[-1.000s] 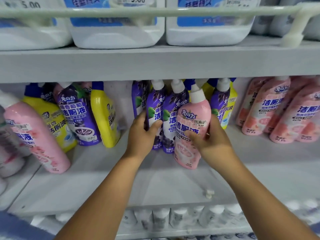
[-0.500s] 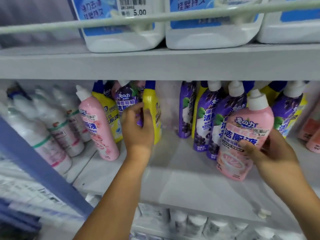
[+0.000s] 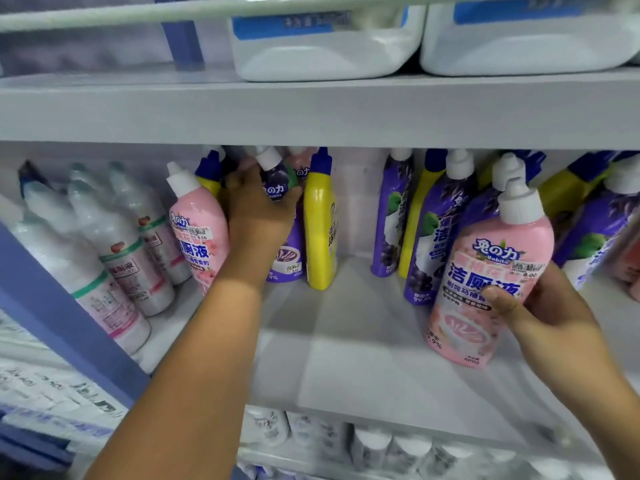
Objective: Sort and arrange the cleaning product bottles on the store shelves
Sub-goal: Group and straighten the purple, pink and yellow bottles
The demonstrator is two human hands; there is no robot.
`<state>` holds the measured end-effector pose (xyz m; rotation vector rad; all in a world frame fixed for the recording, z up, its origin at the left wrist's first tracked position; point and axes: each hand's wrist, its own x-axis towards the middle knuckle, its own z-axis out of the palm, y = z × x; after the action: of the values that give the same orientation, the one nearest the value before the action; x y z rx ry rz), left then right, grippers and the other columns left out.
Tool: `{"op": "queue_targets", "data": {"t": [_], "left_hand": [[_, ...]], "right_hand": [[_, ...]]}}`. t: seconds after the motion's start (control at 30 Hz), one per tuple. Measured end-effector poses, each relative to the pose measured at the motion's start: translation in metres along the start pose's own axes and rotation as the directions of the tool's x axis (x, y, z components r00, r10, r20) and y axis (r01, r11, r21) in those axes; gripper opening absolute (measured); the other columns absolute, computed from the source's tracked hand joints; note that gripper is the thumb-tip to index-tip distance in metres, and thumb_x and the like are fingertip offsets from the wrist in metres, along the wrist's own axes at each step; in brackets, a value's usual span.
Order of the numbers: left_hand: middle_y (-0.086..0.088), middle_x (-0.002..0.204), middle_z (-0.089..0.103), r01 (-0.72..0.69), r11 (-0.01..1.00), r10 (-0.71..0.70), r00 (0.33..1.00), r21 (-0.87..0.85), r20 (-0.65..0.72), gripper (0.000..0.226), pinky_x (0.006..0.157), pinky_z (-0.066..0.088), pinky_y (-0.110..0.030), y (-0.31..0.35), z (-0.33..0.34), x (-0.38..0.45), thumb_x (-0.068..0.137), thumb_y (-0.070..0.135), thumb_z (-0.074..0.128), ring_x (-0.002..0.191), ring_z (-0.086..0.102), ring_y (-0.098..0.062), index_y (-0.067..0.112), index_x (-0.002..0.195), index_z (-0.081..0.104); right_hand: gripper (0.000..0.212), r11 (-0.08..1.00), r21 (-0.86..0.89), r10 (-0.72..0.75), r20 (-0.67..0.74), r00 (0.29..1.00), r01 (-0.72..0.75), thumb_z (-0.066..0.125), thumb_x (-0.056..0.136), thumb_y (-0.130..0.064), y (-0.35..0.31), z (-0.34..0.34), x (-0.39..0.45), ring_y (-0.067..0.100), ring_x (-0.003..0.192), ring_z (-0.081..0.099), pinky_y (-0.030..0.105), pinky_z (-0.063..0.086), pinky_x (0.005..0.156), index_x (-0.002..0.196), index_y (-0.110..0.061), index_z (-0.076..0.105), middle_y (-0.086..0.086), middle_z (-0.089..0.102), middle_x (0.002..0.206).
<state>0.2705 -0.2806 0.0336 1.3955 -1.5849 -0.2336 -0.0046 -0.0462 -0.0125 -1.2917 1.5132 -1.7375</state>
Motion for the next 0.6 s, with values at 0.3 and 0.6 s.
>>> {"op": "queue_targets", "data": {"t": [0.3, 0.6], "left_hand": [[0.005, 0.125, 0.065, -0.076, 0.972, 0.085, 0.996, -0.223, 0.033, 0.06, 0.104, 0.049, -0.043, 0.0, -0.016, -0.032, 0.076, 0.052, 0.077, 0.119, 0.061, -0.018, 0.026, 0.126, 0.057], [0.013, 0.11, 0.072, 0.032, 0.888, 0.071, 0.976, -0.459, 0.205, 0.044, 0.091, 0.057, -0.043, 0.059, -0.052, -0.104, 0.071, 0.051, 0.075, 0.102, 0.069, -0.01, 0.04, 0.111, 0.063]], "right_hand": [[0.037, 0.999, -0.038, 0.02, -0.04, 0.999, -0.022, 0.071, 0.079, -0.031, 0.003, 0.005, -0.002, 0.007, 0.104, 0.071, 0.025, 0.059, 0.085, 0.115, -0.03, 0.063, -0.011, 0.076, 0.111], [0.028, 0.981, -0.192, 0.016, -0.01, 1.0, -0.017, 0.073, 0.089, -0.024, 0.001, 0.001, 0.001, 0.015, 0.1, 0.072, 0.045, 0.059, 0.089, 0.112, -0.038, 0.064, -0.012, 0.076, 0.108]]}}
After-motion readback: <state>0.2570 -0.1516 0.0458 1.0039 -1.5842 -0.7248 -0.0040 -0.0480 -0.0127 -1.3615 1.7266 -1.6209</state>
